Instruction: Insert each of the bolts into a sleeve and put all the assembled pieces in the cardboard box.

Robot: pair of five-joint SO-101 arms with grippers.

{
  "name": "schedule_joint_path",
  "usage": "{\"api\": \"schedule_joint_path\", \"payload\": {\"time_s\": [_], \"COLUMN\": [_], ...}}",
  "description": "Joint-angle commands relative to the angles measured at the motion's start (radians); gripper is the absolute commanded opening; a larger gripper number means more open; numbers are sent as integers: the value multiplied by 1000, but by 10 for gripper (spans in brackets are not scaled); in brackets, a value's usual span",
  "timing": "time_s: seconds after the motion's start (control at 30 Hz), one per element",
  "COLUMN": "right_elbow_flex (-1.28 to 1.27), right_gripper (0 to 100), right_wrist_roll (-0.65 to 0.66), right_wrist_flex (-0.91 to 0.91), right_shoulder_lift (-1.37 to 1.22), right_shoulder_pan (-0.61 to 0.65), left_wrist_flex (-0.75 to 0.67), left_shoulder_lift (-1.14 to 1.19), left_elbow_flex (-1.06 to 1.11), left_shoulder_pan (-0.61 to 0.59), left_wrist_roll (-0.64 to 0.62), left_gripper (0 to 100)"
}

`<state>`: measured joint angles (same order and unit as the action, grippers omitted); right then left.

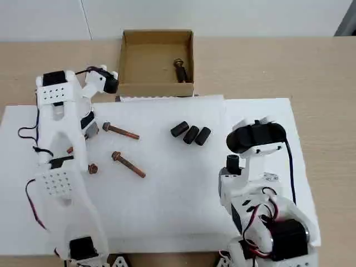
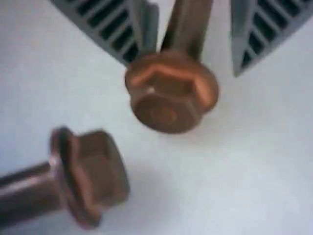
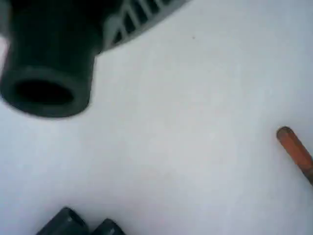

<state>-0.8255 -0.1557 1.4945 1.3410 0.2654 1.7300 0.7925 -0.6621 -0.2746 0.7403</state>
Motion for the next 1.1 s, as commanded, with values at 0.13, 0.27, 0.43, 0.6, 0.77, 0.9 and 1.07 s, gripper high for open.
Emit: {"api": "schedule_joint_path", "payload": {"time_s": [0.13,0.27,0.43,0.6,0.77,0.9,1.07], "right_elbow_flex": [5,5,9,32,94,97,149], "right_gripper": [3,3,3,3,3,3,3], "right_wrist_roll": [12,5,5,5,9,9,12], "right_wrist_flex": [-21,-21,-35,-36,-33,-25,44], "right_shoulder_lift": [-1,1,7,7,7,7,51], "right_shoulder_pan": [5,5,4,5,5,5,7], "left_wrist_flex": [15,20,20,21,21,20,17], "left_shoulder_lift": [72,74,-12,-195,-436,-637,-896], "left_elbow_flex": [-125,-154,-160,-113,31,183,338], "left_shoulder_pan": [14,15,23,63,97,140,180], "left_wrist_roll": [8,8,-25,-58,-58,-60,-130], "left_gripper": [66,7,5,5,5,5,5]}}
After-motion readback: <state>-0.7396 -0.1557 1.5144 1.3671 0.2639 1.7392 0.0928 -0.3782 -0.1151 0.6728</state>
